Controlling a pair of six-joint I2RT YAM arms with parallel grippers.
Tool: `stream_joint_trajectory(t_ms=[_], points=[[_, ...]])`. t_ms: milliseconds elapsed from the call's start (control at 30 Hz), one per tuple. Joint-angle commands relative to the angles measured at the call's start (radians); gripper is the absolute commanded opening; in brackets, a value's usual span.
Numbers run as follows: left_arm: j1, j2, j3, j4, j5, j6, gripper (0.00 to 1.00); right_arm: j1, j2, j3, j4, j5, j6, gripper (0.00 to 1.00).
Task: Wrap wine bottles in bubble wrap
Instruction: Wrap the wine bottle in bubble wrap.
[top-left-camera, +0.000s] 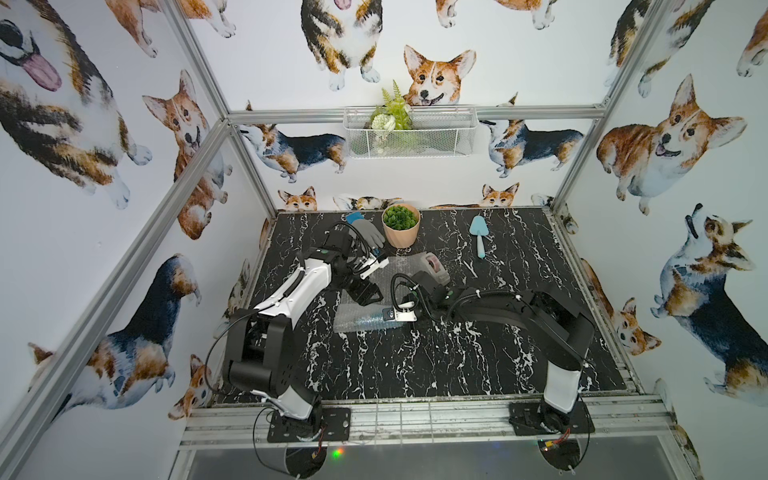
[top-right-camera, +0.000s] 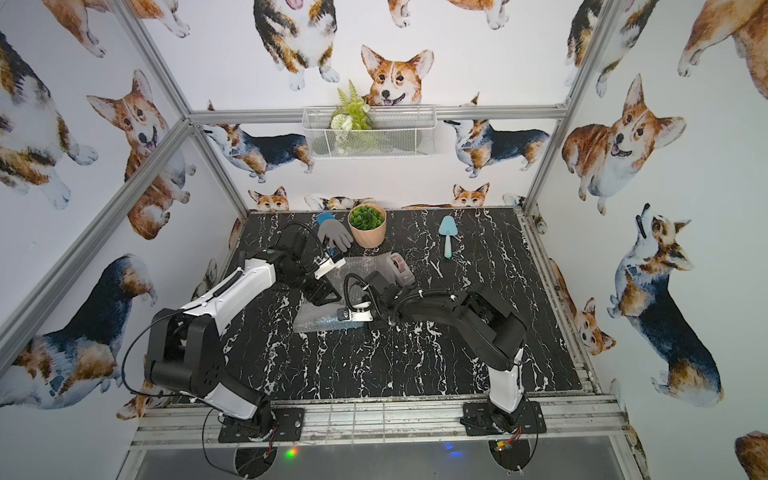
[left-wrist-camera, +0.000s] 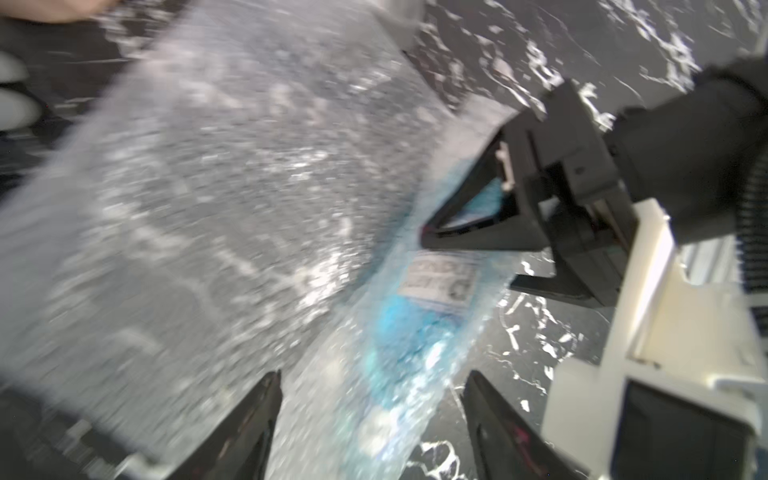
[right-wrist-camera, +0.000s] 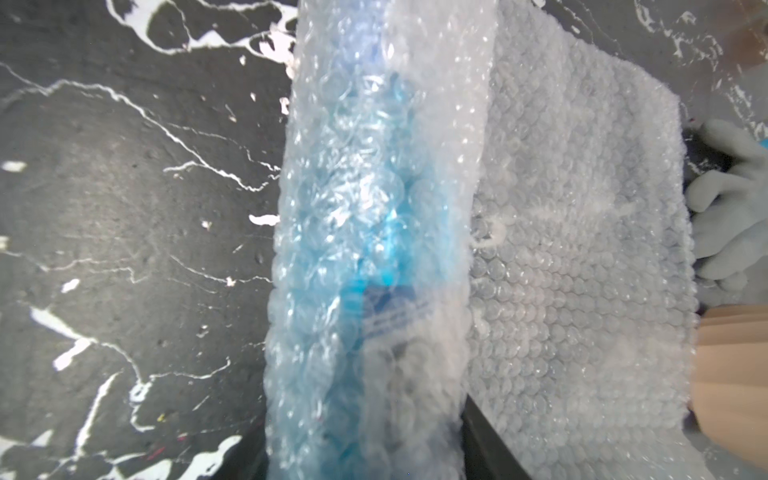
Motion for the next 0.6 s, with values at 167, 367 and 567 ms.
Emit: stream_joint_trajectory(t_ms=[167,367,567], points=[[0.046,-0.162,0.022,-0.099,-0.100,-0.114,0.78,-0.072,0.011,0.071,-0.161,-0.258,0.205,0.50],[0.044,-0.267,-0.059,-0.097,0.026,-0.044,0.78,-0.153,0.077,0.185,-0.320,-0.463,0.315,0.47],[-0.017,-0.265,-0.125,-0.041,0.062,0.038,0.75,-0.209,0.161,0.287,-0.443,-0.560,0.370,0.46]])
